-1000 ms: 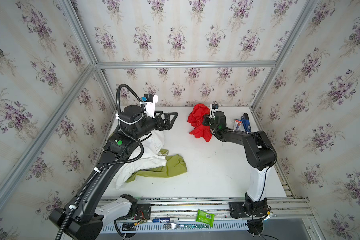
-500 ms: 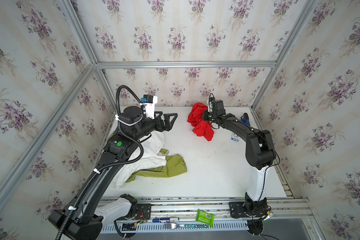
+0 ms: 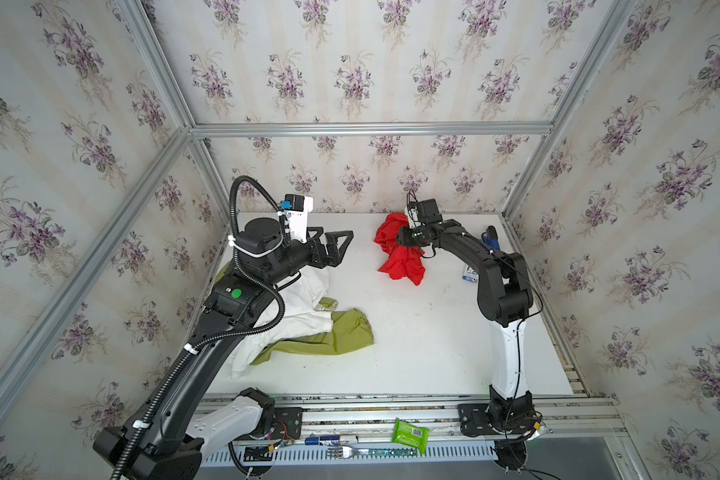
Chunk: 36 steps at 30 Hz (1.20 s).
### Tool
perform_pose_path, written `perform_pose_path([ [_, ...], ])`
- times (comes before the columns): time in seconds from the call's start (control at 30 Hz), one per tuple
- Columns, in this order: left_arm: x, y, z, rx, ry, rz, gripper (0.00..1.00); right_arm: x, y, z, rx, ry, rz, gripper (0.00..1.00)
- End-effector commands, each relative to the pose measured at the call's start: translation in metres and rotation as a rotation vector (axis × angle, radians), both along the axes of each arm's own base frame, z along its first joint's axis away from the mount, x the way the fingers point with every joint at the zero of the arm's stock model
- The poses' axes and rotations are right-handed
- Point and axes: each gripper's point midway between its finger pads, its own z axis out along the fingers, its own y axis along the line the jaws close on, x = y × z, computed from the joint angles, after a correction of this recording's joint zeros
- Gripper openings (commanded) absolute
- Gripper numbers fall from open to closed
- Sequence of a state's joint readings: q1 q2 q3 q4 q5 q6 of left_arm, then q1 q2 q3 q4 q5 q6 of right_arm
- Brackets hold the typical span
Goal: Pick out a specific cloth from the pile
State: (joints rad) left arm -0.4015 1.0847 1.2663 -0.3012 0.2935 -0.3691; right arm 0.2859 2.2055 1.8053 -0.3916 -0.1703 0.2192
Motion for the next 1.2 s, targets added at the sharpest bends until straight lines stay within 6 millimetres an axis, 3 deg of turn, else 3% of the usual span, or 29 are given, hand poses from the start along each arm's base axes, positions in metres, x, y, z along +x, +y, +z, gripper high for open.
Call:
perform_pose_path([
  [0.0, 0.001, 0.000, 0.008, -0.010, -0.034, 0.003, 1.00, 0.000, 0.002, 0.001, -0.006, 0.001, 0.021, 0.64],
  [0.27, 0.003, 0.000, 0.006, -0.010, -0.030, 0.004, 0.99, 0.001, -0.001, 0.020, -0.036, -0.040, 0.037, 0.83],
  [0.5, 0.003, 0.000, 0.006, -0.008, -0.033, 0.007, 1.00, -0.001, -0.002, 0.059, -0.035, -0.102, 0.054, 0.98],
  [0.63, 0.002, 0.003, 0.007, -0.007, -0.039, 0.021, 1.00, -0.006, -0.002, 0.084, -0.026, -0.135, 0.061, 1.00],
  [0.9, -0.009, 0.022, -0.004, 0.018, -0.057, 0.091, 1.00, -0.042, -0.017, 0.155, -0.015, -0.327, 0.059, 0.99],
  [1.07, -0.018, 0.041, -0.024, 0.055, -0.061, 0.168, 1.00, -0.076, -0.038, 0.180, -0.072, -0.491, 0.049, 0.99],
  [1.17, -0.021, 0.062, -0.037, 0.113, -0.080, 0.267, 1.00, -0.104, -0.057, 0.183, -0.128, -0.577, 0.029, 1.00],
])
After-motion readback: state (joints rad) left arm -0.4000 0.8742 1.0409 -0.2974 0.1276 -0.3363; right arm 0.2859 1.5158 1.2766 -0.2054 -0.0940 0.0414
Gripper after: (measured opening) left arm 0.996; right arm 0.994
